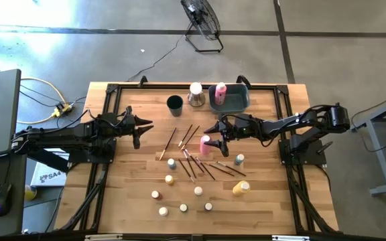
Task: Pick & Place Paint Supplies
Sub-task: Put the large pink paint bottle into the blue bin
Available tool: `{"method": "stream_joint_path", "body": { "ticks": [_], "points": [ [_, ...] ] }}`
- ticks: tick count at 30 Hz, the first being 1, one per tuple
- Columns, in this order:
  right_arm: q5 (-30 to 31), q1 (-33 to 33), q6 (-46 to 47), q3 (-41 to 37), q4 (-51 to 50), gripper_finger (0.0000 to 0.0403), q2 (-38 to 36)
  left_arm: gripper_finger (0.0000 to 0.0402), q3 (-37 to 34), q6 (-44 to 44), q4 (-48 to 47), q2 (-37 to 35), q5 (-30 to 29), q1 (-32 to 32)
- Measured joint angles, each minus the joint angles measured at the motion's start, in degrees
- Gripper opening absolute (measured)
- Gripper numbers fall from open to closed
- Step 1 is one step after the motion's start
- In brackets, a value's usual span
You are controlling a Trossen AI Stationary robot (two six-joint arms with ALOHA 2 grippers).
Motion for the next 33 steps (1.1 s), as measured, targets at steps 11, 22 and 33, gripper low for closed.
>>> {"method": "stream_joint_path", "body": {
  "ticks": [11,22,33],
  "points": [
    [-0.17,0.04,0.04,0.0,0.0,0.023,0.0,0.0086,0.0,0.0,0.0,-0.01,-0.15,0.0],
    [-0.35,0.04,0.07,0.0,-0.02,0.0181,0.0,0.0086,0.0,0.0,0.0,-0.01,-0.2,0.0],
    [-0.01,0.04,0.03,0.0,0.02,0.0123,0.0,0.0086,0.0,0.0,0.0,-0.01,-0.24,0.0]
  ]
}}
